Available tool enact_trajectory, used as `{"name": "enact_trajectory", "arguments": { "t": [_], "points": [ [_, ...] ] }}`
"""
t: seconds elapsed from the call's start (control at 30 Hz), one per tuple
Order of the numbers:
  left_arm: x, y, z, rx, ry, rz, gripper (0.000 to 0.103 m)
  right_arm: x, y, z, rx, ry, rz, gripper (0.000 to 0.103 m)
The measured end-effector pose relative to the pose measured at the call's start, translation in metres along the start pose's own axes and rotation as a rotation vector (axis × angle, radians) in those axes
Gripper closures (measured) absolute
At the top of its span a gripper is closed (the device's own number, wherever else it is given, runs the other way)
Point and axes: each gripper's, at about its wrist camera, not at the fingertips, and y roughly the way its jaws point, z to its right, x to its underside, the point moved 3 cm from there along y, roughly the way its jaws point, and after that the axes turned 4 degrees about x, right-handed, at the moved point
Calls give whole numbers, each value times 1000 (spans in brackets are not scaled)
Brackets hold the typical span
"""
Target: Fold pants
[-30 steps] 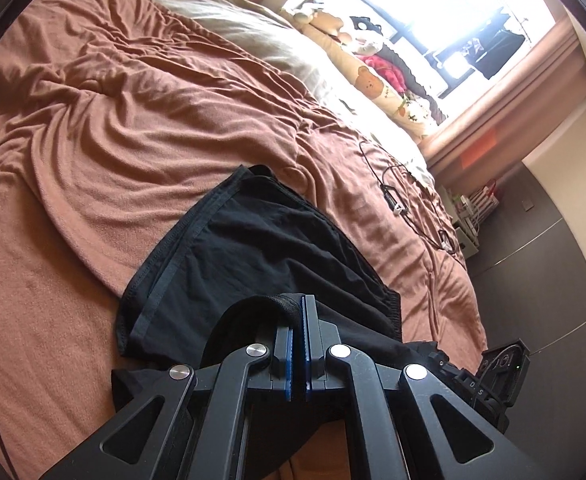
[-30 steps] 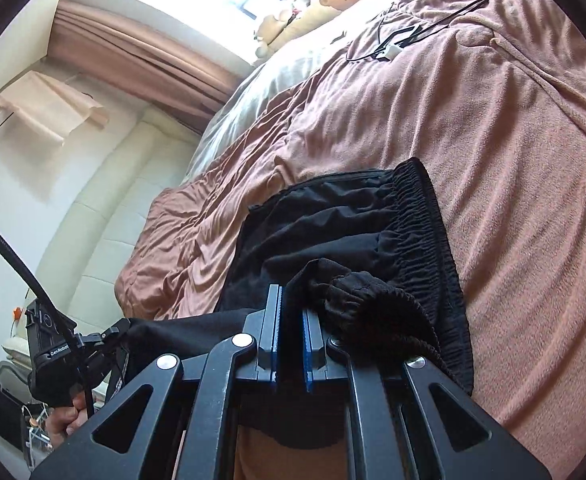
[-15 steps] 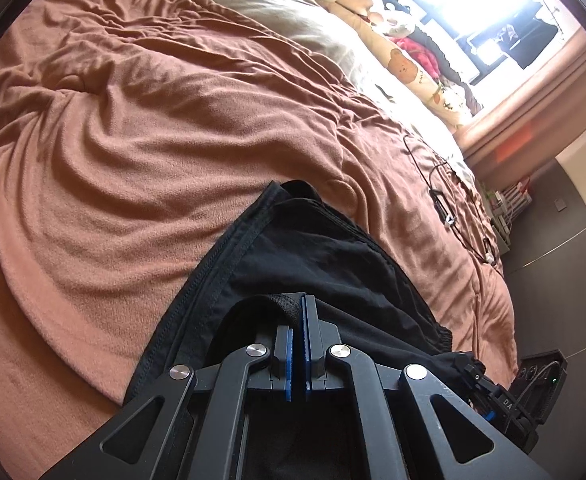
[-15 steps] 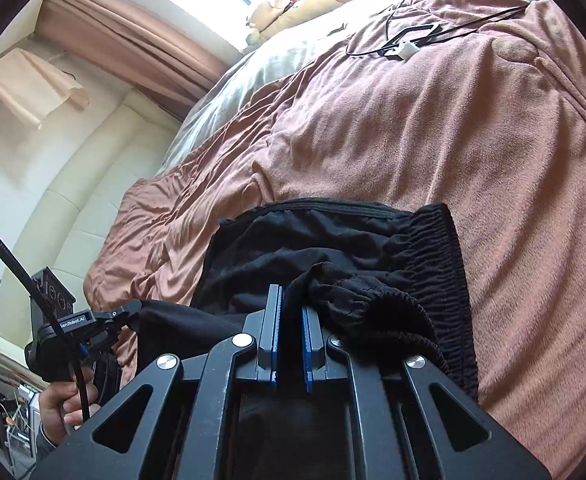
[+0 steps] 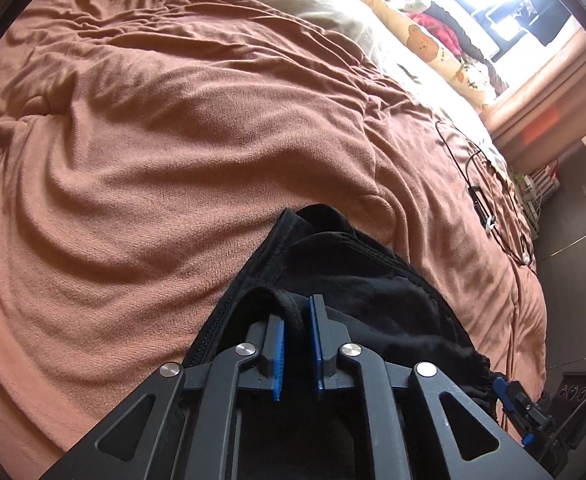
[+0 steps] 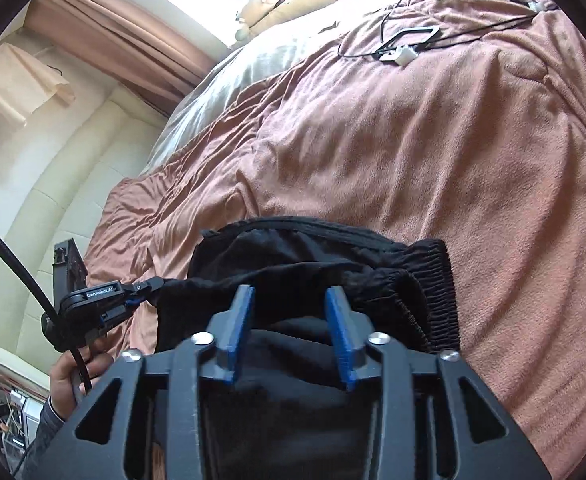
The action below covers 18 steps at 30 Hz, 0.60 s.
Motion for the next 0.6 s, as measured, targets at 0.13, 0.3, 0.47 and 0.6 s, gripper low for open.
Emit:
{"name": "enact_trajectory", "arguments": {
  "t": [0.13, 0.3, 0.47, 0.6],
  "points": [
    [-6, -17, 0, -53, 30, 57, 27, -8, -24, -2, -29, -9, 45, 45],
    [-5, -23, 12, -111, 158, 52, 26, -9, -35, 0, 84, -87, 37, 45],
    [1, -5, 28, -210, 342, -13, 26, -12, -32, 2, 194, -148, -8, 45],
    [4, 8, 36, -232, 456, -50, 26, -11, -21, -3, 215, -192, -58, 45]
  ]
}}
